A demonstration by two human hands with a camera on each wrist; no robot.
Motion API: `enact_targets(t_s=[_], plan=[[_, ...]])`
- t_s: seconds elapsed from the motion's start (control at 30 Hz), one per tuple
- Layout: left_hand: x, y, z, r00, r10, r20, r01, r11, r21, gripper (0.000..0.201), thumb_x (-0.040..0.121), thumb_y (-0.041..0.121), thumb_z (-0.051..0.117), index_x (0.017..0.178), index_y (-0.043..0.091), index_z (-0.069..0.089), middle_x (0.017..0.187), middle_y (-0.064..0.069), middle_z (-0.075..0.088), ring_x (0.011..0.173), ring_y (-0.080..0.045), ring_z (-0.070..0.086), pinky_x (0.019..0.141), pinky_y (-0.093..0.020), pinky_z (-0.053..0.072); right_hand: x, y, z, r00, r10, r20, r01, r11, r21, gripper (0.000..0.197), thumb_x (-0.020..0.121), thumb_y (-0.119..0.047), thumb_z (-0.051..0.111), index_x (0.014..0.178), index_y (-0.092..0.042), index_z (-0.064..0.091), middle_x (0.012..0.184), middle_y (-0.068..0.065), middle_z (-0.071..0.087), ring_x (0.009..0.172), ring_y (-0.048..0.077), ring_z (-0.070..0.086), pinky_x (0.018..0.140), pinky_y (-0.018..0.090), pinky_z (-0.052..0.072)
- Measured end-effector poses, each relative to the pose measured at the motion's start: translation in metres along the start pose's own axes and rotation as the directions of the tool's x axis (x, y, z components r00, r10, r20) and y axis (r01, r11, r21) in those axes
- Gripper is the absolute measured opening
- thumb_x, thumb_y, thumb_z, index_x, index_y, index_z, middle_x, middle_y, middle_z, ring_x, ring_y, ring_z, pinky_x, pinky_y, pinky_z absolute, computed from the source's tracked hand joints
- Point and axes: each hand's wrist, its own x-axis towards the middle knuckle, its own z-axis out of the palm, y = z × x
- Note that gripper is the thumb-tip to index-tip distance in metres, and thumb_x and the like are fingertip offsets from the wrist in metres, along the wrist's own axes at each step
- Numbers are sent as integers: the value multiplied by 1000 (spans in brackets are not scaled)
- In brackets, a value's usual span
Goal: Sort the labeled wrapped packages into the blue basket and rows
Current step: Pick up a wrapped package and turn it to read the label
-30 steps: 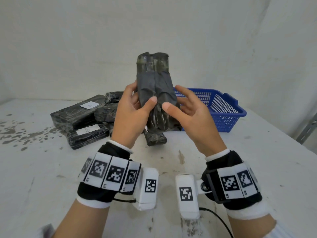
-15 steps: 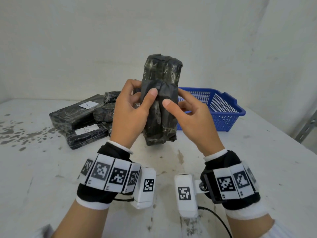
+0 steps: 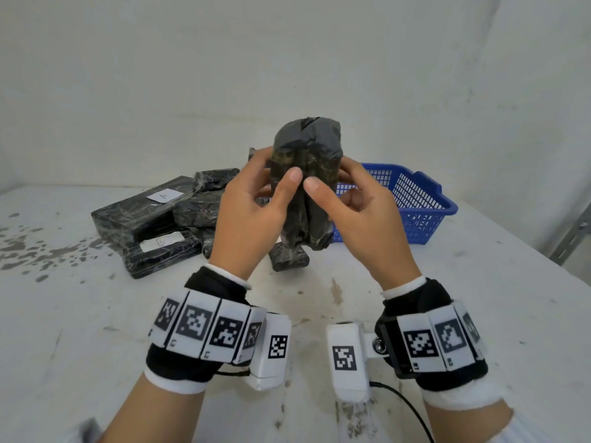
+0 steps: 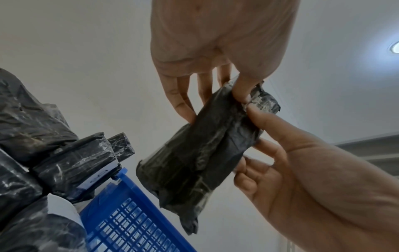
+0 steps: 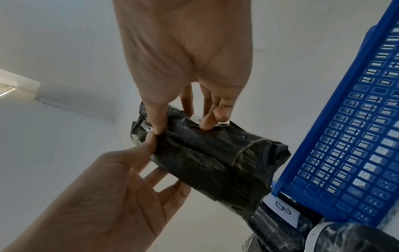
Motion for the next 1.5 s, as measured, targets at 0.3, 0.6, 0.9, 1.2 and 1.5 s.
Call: enact_targets(t_s=[0.3, 0.6, 0.9, 1.2, 1.5], plan=[[-1, 2, 0, 999, -9, 49, 14, 996, -90, 31, 96, 38, 47, 116, 20, 63, 107, -4, 70, 102, -21, 67, 86, -53, 55, -4, -7, -1, 1000, -17, 1, 17, 1000, 1, 49, 93, -38, 68, 138, -40, 50, 111, -7, 67, 68, 47, 61, 61, 45, 60], [-1, 3, 2, 992, -29, 120, 51, 980, -191, 26, 95, 23, 48, 114, 9, 58, 109, -12, 66, 106, -27, 64, 98, -46, 51, -3, -15, -7, 998, 15, 64, -29, 972, 235, 33, 93, -27, 67, 123, -35, 56, 123, 0, 63, 78, 15, 74, 67, 23, 57], [1, 4, 2, 993, 1, 121, 21, 984, -179, 11, 97, 26, 51, 93, 20, 59, 91, 0, 64, 92, -17, 62, 92, -39, 53, -3, -11, -6, 998, -54, 43, 40, 962, 272, 27, 95, -18, 66, 120, -26, 59, 118, 0, 66, 91, 44, 65, 81, 52, 60], [3, -1, -3, 963, -203, 176, 223, 970, -101, 16, 95, 17, 58, 110, 13, 57, 93, -8, 71, 83, -18, 68, 68, -32, 58, -3, -11, -9, 991, 0, 130, -48, 928, 369, 27, 89, -14, 69, 115, -20, 61, 141, -12, 55, 101, 9, 70, 79, 28, 59], [5, -4, -4, 952, -294, 80, 305, 927, -218, 42, 91, 6, 61, 129, 15, 46, 104, -4, 70, 90, -13, 70, 76, -27, 58, -2, -6, -7, 989, 95, 117, -133, 914, 384, 81, 90, -1, 68, 152, -37, 29, 143, 8, 53, 114, 12, 67, 90, 32, 58]])
